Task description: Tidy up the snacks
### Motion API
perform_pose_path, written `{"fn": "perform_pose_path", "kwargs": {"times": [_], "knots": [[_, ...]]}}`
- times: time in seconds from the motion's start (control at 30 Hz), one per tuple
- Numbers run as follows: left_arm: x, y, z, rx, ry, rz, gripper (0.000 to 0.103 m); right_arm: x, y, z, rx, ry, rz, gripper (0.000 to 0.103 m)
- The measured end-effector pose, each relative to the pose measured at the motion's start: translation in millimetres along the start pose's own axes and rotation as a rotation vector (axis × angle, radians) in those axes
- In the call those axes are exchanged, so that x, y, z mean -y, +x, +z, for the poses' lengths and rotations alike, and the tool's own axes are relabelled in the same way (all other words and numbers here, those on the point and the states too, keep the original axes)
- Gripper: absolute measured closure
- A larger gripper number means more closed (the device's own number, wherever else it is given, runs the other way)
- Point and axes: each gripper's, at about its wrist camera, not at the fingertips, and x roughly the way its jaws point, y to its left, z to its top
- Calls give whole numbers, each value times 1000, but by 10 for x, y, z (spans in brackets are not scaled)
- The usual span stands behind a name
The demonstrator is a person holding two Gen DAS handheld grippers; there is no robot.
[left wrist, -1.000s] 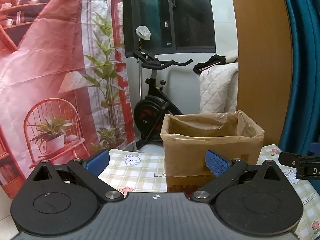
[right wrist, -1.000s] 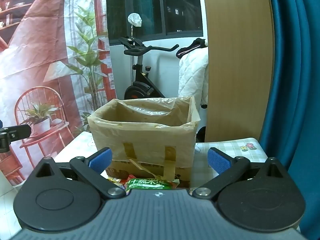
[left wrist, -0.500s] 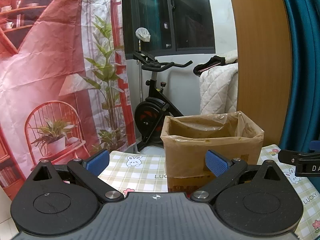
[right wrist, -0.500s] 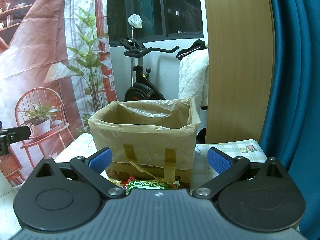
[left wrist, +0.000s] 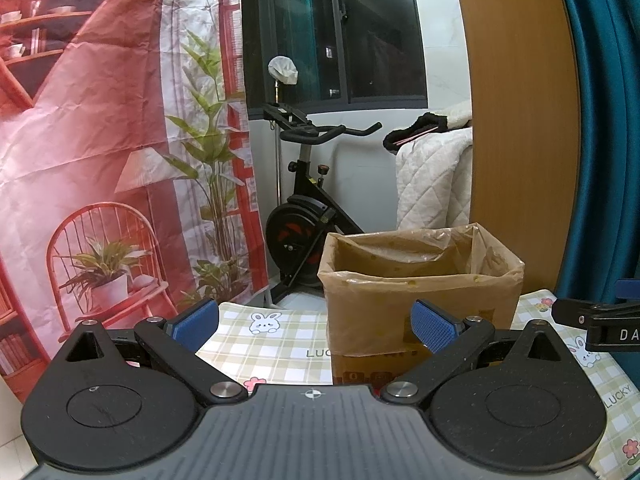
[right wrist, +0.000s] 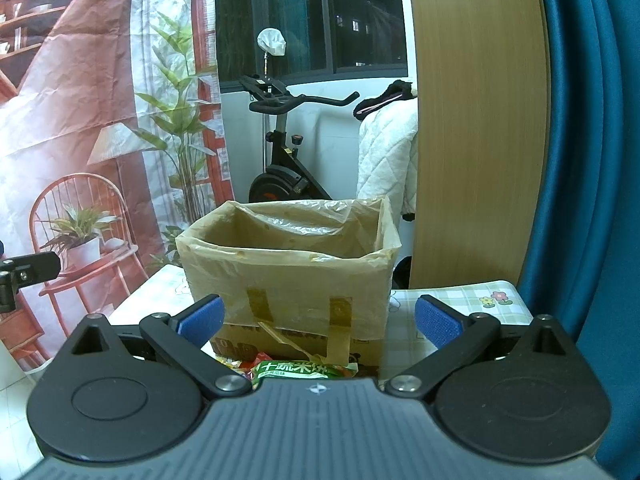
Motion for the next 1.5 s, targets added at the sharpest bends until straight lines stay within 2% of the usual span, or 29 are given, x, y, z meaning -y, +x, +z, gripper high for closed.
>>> {"fn": "perform_pose_path", "kwargs": {"times": [1.5], "knots": [[27,-1,11,2,-15,-3,0,-34,-3,2,-1,-4,-11,0]]}}
